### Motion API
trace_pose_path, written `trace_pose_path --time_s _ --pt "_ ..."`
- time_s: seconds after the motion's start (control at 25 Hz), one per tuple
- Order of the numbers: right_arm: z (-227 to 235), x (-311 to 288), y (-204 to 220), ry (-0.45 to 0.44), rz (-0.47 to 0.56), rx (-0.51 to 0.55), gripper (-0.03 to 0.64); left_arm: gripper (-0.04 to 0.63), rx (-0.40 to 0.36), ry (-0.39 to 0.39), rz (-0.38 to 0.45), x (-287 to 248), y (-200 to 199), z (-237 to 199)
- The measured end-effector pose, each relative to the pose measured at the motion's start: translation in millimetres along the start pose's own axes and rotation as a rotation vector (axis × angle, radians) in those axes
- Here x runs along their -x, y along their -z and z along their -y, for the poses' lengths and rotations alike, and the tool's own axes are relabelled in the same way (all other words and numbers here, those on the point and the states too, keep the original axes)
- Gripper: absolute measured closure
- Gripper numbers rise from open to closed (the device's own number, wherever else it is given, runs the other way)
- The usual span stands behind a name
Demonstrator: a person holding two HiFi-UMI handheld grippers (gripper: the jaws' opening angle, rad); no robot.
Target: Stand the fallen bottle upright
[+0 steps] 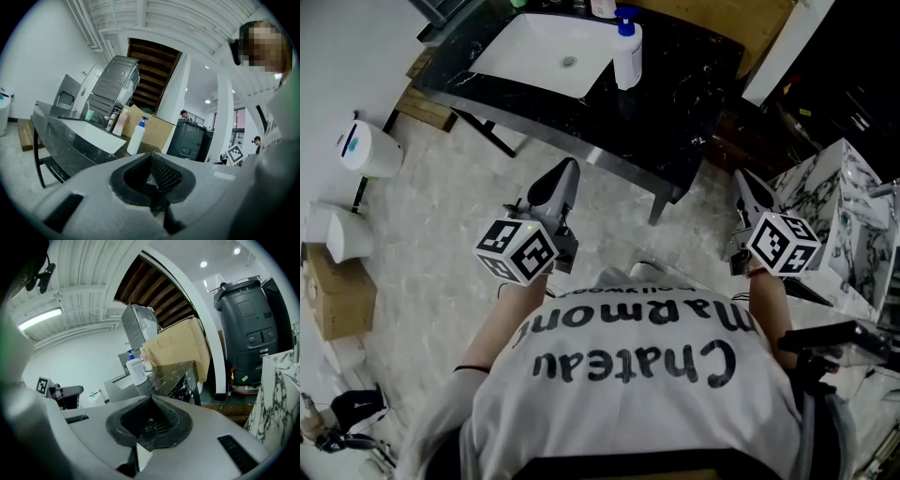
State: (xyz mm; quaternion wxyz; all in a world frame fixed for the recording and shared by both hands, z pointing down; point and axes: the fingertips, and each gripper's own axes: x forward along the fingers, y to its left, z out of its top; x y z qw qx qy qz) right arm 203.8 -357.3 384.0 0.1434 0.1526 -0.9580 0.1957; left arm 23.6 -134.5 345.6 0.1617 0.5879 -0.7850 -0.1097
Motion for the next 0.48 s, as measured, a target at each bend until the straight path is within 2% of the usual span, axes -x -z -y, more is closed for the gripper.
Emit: trace_pose_path --time_s 0.48 --pt "-5.9 -5.4 -11.0 -0.020 0.013 0.025 0.604 0.580 -0.005 -0.008 0.026 0.3 -10.1 0.3"
